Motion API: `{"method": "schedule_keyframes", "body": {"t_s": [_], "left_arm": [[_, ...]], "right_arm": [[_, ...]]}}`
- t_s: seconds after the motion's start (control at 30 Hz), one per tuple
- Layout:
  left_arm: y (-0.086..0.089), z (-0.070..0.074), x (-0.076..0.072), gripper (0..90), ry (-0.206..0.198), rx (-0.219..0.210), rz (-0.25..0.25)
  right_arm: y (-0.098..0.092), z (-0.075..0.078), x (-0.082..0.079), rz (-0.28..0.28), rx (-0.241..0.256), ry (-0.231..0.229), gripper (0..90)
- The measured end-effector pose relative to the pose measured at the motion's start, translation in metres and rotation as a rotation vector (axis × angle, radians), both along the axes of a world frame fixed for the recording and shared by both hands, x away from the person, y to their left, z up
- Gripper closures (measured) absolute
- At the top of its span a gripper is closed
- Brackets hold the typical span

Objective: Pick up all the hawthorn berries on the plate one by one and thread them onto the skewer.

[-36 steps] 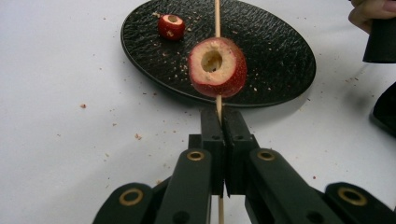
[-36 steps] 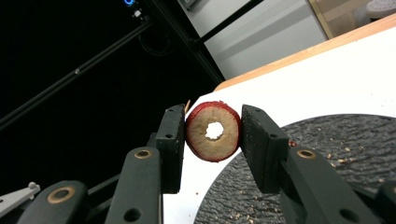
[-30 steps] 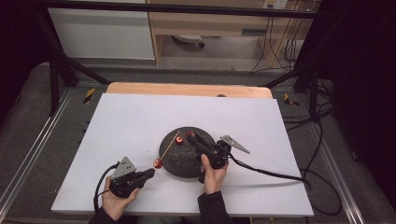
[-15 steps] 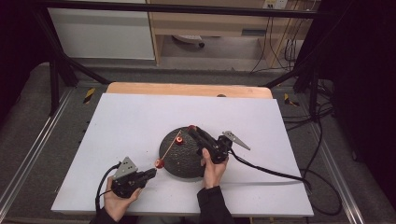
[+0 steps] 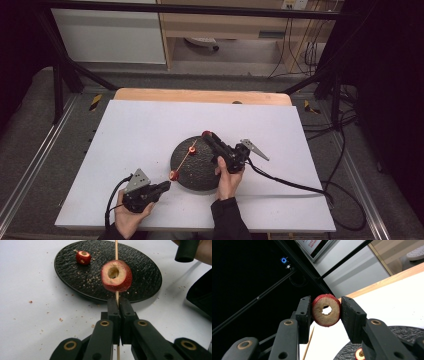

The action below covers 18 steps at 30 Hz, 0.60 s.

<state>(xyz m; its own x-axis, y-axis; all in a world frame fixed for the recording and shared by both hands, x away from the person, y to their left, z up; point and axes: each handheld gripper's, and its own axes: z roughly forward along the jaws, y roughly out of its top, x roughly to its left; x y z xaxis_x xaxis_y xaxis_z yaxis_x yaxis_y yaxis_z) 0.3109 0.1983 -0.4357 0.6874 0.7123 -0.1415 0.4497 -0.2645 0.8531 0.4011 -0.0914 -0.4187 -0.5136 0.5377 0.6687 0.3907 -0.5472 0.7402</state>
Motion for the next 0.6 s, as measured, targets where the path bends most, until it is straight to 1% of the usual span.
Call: {"method": "schedule_keyframes", "body": {"t_s": [0.27,0.37,0.6], "left_arm": [[-0.005,0.000,-0.001,88.4,-0.004,-0.005,0.000],[-0.007,0.000,-0.002,88.4,-0.005,-0.009,0.001],[-0.013,-0.001,-0.002,88.4,-0.007,-0.009,-0.005]], "right_arm": [[0.001,-0.001,0.002,-0.009,0.042,-0.006,61.7],[0.001,-0.001,0.001,-0.018,0.048,-0.015,61.7],[0.003,-0.004,0.001,-0.021,0.067,-0.010,61.7]]}}
